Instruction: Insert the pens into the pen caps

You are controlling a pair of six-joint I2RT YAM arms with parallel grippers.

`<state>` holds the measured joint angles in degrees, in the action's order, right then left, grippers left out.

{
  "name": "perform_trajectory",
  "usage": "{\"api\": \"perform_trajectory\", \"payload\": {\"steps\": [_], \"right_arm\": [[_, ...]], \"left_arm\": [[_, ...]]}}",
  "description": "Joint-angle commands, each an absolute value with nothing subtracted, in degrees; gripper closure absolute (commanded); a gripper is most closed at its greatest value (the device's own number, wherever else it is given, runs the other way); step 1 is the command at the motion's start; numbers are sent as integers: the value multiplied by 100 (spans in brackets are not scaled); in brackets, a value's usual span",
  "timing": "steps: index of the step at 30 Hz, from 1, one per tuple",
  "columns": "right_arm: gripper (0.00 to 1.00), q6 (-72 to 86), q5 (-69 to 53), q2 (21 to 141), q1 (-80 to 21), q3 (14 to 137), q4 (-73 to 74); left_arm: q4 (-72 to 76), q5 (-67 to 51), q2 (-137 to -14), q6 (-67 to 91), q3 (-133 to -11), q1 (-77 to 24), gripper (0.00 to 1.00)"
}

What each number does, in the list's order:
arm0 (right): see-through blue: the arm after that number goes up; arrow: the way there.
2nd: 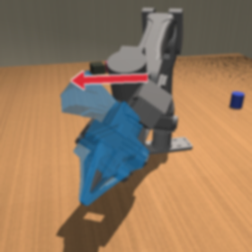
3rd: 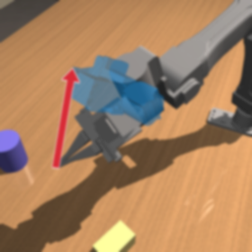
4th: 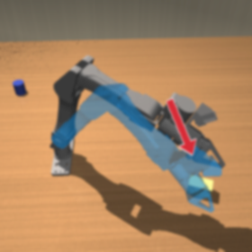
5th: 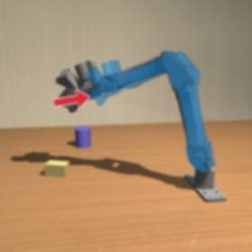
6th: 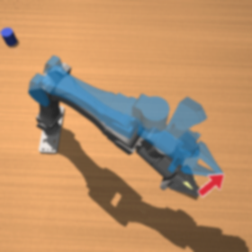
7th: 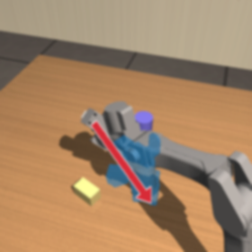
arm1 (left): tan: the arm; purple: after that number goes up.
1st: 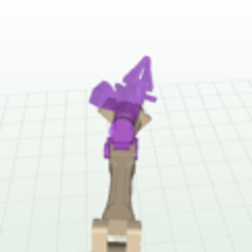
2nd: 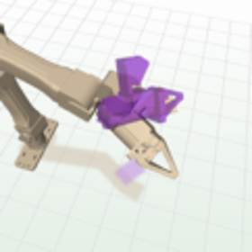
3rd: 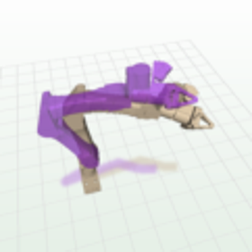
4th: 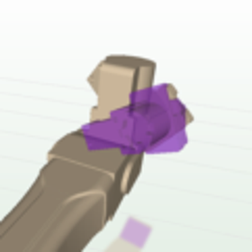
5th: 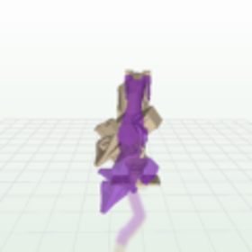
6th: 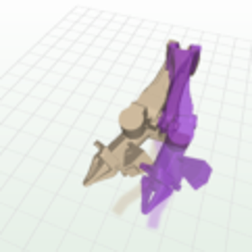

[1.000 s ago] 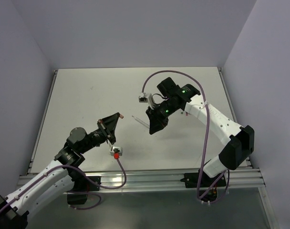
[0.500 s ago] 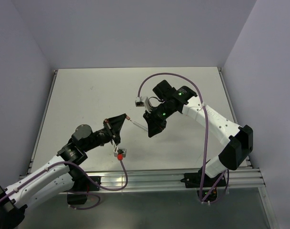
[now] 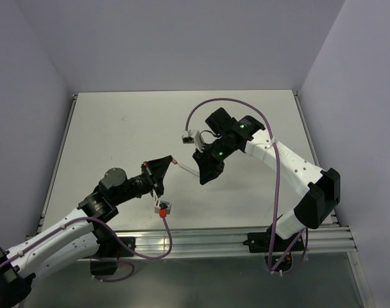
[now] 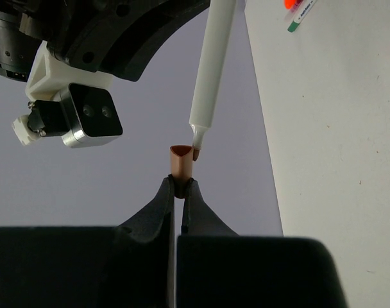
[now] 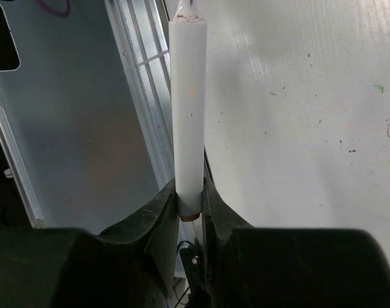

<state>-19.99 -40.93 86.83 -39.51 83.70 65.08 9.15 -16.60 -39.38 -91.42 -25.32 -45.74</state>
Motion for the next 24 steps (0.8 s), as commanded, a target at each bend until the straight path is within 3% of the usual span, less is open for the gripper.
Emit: {"api": "perform_trajectory", "payload": {"steps": [1,24], "right_arm": [[100,-2013,-4131,8570,-3999,8526,6530],[100,-1995,-3973,8429,-3999,8411,6530]], "left_arm": [[914,-1547,-4008,-9132,-2768,-4623,100],[238,-1424,-4051,-8701,-3076,-4623,100]]}}
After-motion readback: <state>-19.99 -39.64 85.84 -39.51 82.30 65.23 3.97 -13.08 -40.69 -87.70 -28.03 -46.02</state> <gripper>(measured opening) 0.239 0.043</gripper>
